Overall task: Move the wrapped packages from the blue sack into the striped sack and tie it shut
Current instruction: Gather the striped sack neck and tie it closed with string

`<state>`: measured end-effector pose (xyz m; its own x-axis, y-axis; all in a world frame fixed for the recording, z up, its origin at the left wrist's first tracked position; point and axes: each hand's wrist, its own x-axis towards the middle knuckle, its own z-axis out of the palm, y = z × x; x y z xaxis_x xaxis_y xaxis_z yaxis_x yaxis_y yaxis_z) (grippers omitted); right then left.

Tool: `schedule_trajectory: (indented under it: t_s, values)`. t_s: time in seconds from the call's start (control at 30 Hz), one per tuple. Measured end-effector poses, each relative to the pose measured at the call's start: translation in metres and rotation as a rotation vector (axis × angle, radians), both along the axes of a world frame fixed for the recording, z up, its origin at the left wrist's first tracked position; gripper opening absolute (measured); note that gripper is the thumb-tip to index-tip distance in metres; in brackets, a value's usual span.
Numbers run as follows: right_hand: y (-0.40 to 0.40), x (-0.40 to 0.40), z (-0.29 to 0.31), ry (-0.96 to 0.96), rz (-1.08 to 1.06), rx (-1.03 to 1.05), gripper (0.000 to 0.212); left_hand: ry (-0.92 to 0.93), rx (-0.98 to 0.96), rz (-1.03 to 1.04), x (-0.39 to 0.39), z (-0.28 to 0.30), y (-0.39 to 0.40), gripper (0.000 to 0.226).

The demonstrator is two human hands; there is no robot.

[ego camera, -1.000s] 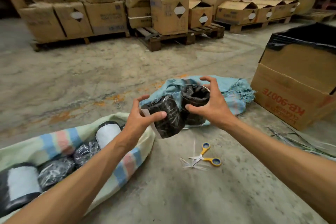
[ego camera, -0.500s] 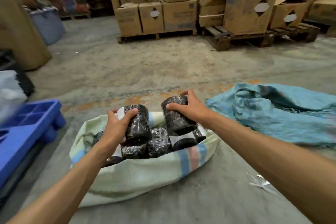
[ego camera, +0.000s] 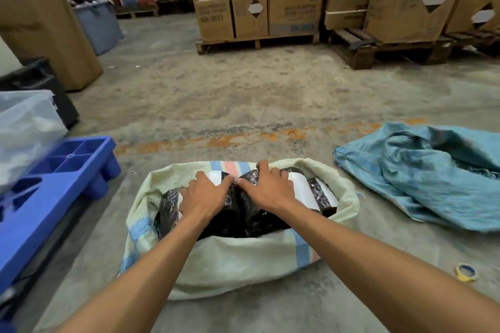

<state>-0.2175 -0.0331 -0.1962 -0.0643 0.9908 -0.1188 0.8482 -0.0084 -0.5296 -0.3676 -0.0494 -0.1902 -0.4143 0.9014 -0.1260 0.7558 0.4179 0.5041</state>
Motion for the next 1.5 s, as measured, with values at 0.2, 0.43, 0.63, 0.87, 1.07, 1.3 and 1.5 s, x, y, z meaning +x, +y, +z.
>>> schedule_trajectory:
  t_s: [0.2,0.43,0.63,0.87,1.07,1.3,1.5]
  values:
    - [-0.004,-0.001,0.001,0.088,-0.096,0.046,0.072,-0.024,-0.013,0.02,0.007,0.01,0.0,0.093]
    - [-0.001,0.058,0.009,0.097,-0.256,0.238,0.056,0.207,0.175,-0.01,-0.032,0.033,-0.009,0.07]
    - [0.005,0.128,-0.006,-0.083,-0.473,-0.231,0.089,0.123,-0.067,0.187,-0.094,0.028,-0.013,0.093]
    - [0.006,0.173,-0.017,0.074,-0.558,-0.411,0.051,-0.349,-0.399,0.369,-0.118,0.03,-0.041,0.071]
    - [0.0,0.186,-0.003,0.441,-0.63,-0.424,0.03,-0.628,-0.173,0.476,-0.124,0.034,-0.041,0.04]
    - [-0.019,0.188,-0.002,0.961,-0.765,-0.644,0.054,-0.825,-0.233,0.436,-0.121,0.051,-0.053,0.058]
    - [-0.021,0.2,-0.016,1.091,-0.837,-0.677,0.06,-1.157,-0.136,0.357,-0.125,0.063,-0.056,0.086]
